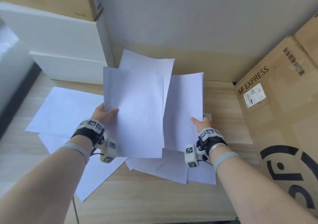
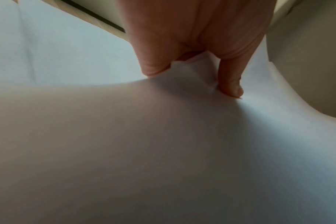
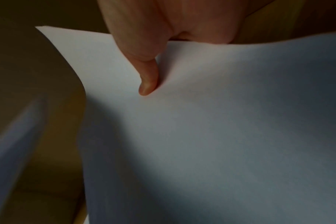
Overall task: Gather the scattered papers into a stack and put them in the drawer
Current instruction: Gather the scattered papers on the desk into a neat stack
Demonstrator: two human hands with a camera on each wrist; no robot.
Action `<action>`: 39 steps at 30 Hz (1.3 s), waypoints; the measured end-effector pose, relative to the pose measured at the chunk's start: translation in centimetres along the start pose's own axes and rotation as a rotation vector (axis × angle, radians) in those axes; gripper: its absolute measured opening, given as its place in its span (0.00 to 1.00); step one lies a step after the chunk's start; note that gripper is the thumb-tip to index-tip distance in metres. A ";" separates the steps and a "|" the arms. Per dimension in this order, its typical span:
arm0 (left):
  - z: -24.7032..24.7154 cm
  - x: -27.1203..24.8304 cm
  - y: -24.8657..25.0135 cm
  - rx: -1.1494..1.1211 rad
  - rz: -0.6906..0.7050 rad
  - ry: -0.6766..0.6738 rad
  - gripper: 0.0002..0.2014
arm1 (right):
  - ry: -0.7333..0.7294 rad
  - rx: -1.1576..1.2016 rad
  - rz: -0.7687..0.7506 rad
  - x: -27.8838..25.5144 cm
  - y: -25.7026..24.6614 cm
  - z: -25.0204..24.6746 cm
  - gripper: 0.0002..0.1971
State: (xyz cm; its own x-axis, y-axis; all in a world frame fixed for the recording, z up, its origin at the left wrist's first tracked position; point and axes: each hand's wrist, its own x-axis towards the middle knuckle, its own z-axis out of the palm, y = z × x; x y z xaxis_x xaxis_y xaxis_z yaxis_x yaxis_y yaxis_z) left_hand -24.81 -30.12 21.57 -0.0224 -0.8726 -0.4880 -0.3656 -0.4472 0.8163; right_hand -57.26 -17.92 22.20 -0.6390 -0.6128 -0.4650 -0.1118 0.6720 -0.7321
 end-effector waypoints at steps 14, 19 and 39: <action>4.3 -1.8 0.1 -0.010 0.019 -0.246 0.34 | -0.274 -0.078 -0.101 -3.1 -1.9 2.8 0.16; 5.4 -1.1 -1.4 -0.092 0.059 -0.248 0.46 | -0.310 -0.024 -0.011 -4.2 -2.5 2.5 0.25; 1.1 1.4 -5.5 0.659 -0.161 0.091 0.38 | -0.113 0.015 -0.093 -0.7 0.0 2.5 0.22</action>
State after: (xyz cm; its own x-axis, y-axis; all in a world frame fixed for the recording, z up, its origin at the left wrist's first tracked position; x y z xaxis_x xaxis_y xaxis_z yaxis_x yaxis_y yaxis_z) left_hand -23.87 -28.69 16.03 0.1479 -0.8310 -0.5363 -0.8486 -0.3851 0.3627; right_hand -54.90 -18.54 21.21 -0.5369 -0.7153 -0.4473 -0.1547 0.6047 -0.7813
